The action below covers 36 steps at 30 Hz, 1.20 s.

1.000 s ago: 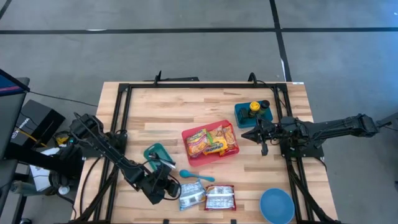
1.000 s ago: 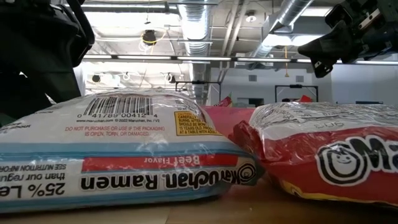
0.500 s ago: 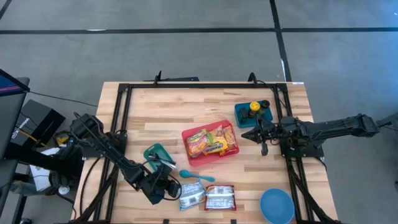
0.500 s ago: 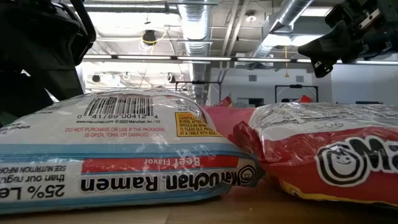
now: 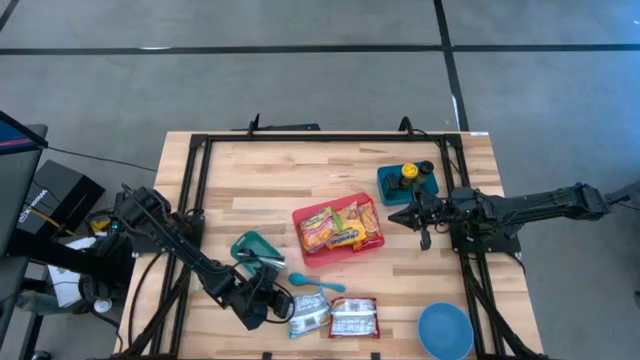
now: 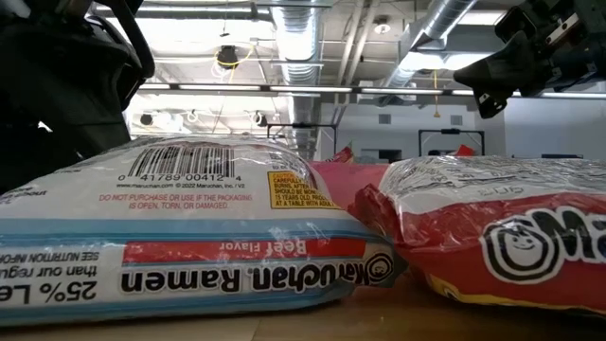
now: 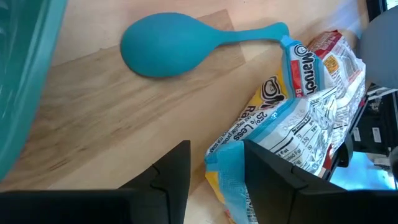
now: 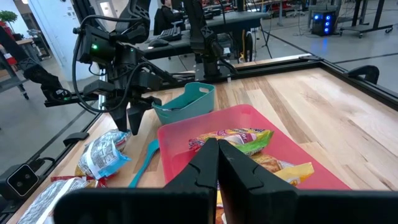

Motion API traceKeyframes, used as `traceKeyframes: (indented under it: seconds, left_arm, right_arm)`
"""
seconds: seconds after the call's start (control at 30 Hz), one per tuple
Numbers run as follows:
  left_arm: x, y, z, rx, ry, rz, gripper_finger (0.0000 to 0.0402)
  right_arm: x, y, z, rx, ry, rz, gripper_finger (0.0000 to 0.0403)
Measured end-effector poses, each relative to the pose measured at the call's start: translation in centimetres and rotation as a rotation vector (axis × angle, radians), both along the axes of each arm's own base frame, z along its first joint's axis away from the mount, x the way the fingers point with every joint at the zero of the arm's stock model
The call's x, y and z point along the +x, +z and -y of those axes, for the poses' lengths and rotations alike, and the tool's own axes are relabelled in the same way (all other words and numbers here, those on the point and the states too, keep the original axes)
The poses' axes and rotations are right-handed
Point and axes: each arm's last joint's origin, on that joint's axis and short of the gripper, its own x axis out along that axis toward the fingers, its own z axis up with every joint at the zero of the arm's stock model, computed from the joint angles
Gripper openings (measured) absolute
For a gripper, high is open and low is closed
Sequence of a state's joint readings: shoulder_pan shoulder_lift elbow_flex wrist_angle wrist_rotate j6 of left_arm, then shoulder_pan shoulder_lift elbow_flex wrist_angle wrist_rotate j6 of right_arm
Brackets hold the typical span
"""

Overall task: Pick & Place Food Item
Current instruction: Put the blue noodle pack into the red bin

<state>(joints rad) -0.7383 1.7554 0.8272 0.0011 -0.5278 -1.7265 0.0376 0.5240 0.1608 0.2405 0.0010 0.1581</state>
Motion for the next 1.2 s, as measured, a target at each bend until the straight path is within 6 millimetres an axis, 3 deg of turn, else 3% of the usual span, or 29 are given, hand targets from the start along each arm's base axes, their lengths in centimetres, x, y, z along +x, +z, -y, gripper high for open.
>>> traceKeyframes:
  seconds: [0.2, 0.7, 1.2]
  left_arm:
    - [-0.01, 0.00, 0.01, 0.000, -0.001, 0.000, 0.0121]
    - [0.00, 0.00, 0.02, -0.001, -0.001, 0.000, 0.0007]
    - [0.73, 0.88, 0.69, -0.022, -0.061, 0.109, 0.0001]
  right_arm:
    - [0.00, 0.00, 0.00, 0.000, 0.000, 0.000, 0.0001]
    - [0.00, 0.00, 0.00, 0.000, 0.000, 0.000, 0.0001]
    - [0.00, 0.00, 0.00, 0.000, 0.000, 0.000, 0.0001]
